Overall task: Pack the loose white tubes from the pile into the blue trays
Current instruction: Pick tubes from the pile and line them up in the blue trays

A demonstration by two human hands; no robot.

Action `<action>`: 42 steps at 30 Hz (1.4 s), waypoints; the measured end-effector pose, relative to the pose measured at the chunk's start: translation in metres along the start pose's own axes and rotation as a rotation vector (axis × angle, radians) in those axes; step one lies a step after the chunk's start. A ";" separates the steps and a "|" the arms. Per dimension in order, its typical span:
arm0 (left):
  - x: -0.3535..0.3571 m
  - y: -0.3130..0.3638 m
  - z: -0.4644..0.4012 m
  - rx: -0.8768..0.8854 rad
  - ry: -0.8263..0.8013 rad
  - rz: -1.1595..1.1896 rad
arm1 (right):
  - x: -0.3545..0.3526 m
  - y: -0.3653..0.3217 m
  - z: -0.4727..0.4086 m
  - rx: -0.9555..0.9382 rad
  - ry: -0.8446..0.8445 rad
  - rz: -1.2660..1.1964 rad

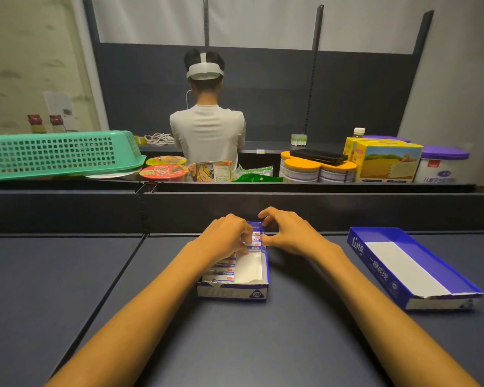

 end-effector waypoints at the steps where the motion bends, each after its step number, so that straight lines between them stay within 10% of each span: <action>1: 0.000 0.000 0.000 0.000 -0.002 0.007 | 0.000 0.000 0.000 0.005 0.001 0.002; 23: -0.060 -0.055 0.097 -0.318 0.167 -0.017 | -0.013 -0.029 0.030 -0.107 0.109 0.009; 42: -0.124 -0.168 0.385 -0.699 0.024 -0.243 | 0.142 -0.283 0.057 -0.483 -0.117 0.243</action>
Point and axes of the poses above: each hand's wrist, its own z-axis away from the middle knuckle, its own x-axis out of the palm, y = z × x, the point moved 4 cm from there along -z, towards the middle knuckle, and after that the axes turned 6 degrees about -z, right-handed, at the moved point
